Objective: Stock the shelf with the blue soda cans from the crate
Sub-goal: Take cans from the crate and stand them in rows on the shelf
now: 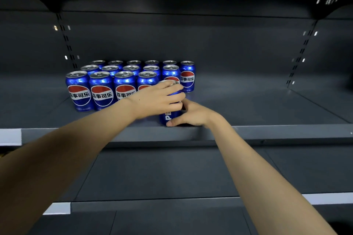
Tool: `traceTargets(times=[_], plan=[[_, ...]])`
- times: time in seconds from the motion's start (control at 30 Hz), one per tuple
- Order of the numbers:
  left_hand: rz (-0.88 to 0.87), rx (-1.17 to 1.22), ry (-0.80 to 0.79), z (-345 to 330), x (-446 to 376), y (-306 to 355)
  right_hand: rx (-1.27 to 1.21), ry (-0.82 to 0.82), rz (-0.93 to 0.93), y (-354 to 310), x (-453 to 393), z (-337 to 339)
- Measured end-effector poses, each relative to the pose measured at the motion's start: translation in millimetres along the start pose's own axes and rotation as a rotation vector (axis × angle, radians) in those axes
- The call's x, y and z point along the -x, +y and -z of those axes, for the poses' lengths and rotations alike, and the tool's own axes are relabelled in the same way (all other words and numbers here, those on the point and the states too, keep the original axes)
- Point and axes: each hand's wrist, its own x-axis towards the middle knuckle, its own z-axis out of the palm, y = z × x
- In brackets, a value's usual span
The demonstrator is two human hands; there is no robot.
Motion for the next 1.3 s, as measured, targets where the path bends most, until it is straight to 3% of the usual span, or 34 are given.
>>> traceTargets(times=[0.2, 0.37, 0.47, 0.57, 0.7, 0.9, 1.03, 1.3], plan=[[0.293, 0.200, -0.101, 19, 3, 13, -0.288, 0.051, 0.073, 1, -7, -1], [0.820, 0.582, -0.055, 26, 7, 22, -0.332, 0.173, 0.089, 7, -5, -10], [1.074, 0.685, 0.046, 25, -3, 22, -0.198, 0.341, 0.078, 3, 0, -16], [1.198, 0.798, 0.050, 24, -18, 22, -0.091, 0.565, 0.082, -1, 6, -24], [1.235, 0.912, 0.050, 17, -34, 21, -0.100, 0.535, 0.080, 2, 14, -24], [1.078, 1.177, 0.135, 3, -37, 11, -0.192, 0.285, 0.061, 11, 19, -1], [0.985, 1.261, 0.112, -2, -37, 5, -0.196, 0.248, 0.040, 18, 12, 9], [0.970, 0.926, -0.068, -10, -31, -8, -0.145, 0.451, 0.024, 19, -4, 20]])
